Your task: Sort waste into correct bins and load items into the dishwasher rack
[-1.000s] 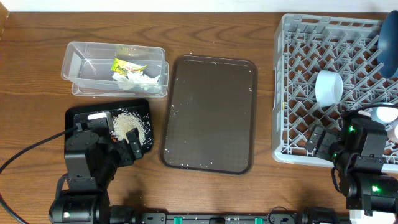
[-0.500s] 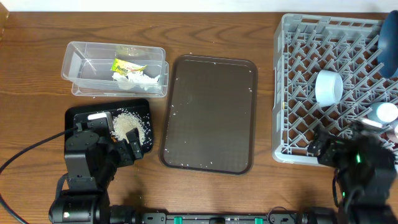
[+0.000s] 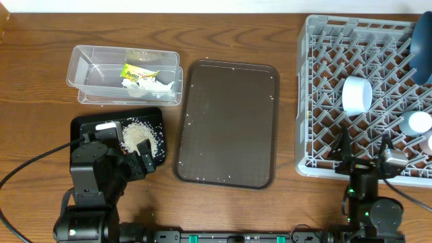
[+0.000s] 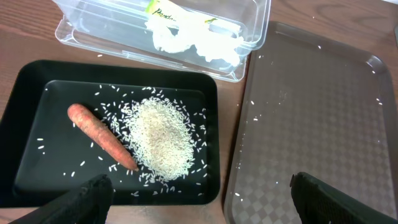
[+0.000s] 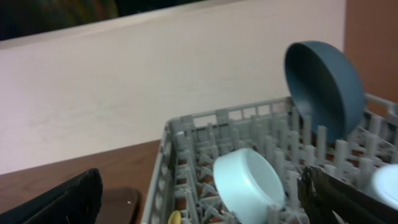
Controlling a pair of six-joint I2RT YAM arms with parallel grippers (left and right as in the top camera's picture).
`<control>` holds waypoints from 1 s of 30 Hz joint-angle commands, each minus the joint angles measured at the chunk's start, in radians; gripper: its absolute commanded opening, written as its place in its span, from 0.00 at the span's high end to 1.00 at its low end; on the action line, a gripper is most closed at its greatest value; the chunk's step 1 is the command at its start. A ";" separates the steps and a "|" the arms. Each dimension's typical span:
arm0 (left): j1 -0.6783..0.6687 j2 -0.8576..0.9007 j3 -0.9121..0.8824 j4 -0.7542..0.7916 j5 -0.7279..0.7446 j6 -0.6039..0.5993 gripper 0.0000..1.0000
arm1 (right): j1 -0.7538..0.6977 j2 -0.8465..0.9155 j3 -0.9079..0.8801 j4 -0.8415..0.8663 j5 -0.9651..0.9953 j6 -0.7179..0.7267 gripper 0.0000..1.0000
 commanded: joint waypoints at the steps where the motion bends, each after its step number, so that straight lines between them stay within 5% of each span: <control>1: 0.003 0.000 -0.001 0.000 -0.005 0.010 0.07 | 0.023 -0.044 -0.064 0.030 0.012 -0.027 0.01; 9: 0.003 0.002 -0.001 0.000 -0.005 0.010 0.07 | 0.045 -0.042 -0.119 -0.091 -0.069 -0.080 0.01; 30: 0.003 0.003 -0.001 0.000 -0.005 0.010 0.07 | 0.045 -0.041 -0.119 -0.089 -0.071 -0.098 0.01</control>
